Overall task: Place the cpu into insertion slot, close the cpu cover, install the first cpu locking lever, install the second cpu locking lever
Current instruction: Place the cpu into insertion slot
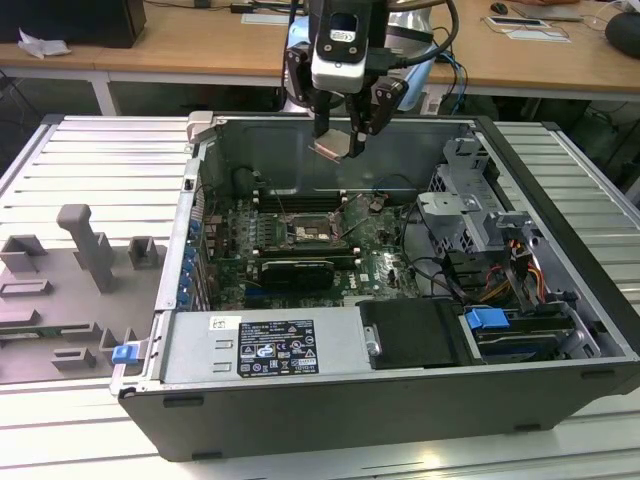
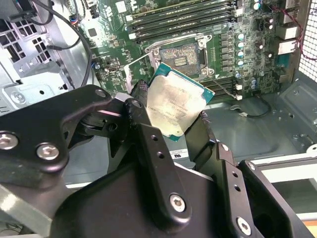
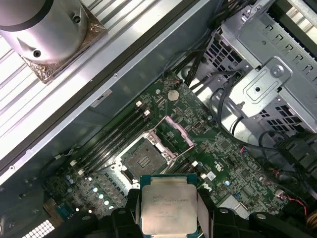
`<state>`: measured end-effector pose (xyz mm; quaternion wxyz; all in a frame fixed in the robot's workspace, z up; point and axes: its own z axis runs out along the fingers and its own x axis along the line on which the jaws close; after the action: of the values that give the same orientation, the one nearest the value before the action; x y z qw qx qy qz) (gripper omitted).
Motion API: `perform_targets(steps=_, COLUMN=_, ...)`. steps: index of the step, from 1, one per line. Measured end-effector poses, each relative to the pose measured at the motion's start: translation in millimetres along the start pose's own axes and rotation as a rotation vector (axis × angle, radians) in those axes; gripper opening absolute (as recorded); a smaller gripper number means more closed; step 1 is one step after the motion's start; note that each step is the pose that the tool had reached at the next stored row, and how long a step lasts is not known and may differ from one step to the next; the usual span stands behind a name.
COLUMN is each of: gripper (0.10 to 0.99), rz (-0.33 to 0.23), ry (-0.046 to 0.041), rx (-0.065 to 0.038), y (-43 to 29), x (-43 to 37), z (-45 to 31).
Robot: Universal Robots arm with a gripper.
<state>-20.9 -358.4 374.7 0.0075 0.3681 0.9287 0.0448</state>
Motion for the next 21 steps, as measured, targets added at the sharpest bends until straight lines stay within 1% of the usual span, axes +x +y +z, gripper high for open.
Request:
perform_targets(steps=14, gripper=0.541, rz=0.062, ry=-0.0055, rx=-0.001, y=0.0, x=0.0, z=0.1)
perform_targets(steps=21, gripper=0.541, rz=0.103, ry=-0.0091, rx=-0.002, y=0.0, x=0.0, z=0.1)
